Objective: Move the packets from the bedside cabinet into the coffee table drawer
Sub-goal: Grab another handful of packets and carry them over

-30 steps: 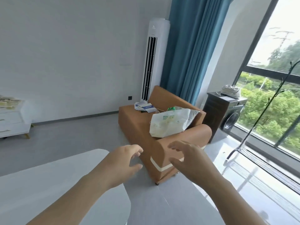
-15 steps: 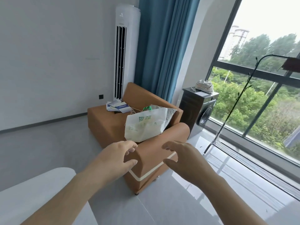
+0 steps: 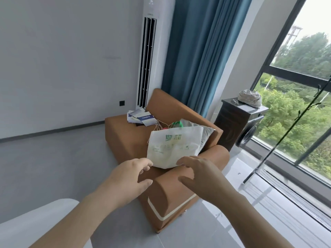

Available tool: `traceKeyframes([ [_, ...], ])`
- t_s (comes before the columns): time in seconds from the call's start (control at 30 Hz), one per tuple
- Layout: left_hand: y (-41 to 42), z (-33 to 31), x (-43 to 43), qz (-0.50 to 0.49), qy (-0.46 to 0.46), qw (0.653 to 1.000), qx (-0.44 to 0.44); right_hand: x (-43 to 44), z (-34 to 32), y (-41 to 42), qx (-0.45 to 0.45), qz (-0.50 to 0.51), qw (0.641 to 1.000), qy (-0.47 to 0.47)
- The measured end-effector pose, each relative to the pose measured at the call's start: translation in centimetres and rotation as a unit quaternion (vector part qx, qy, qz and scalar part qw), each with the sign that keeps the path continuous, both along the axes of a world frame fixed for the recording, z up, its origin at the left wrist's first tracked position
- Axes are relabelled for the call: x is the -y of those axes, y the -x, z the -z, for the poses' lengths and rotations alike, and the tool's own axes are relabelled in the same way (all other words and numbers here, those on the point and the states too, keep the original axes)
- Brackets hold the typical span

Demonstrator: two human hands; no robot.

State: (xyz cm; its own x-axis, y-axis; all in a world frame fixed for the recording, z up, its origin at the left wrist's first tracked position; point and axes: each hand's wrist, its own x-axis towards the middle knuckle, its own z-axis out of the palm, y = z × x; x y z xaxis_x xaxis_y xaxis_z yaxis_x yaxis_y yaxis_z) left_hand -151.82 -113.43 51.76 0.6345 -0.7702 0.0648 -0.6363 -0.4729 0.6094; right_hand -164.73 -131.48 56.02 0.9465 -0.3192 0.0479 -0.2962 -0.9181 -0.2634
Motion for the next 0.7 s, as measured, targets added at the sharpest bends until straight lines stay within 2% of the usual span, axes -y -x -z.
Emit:
traceKeyframes([
  [0.4, -16.2, 0.9, 7.6, -0.137, -0.012, 0.99, -0.015, 10.1, 0.9, -22.4, 0.01, -0.144, 0.989, -0.021],
  [0.7, -29.4, 1.5, 5.4, -0.244, -0.031, 0.969, -0.001, 8.3, 2.9, -40.8, -0.002, -0.263, 0.964, -0.041],
])
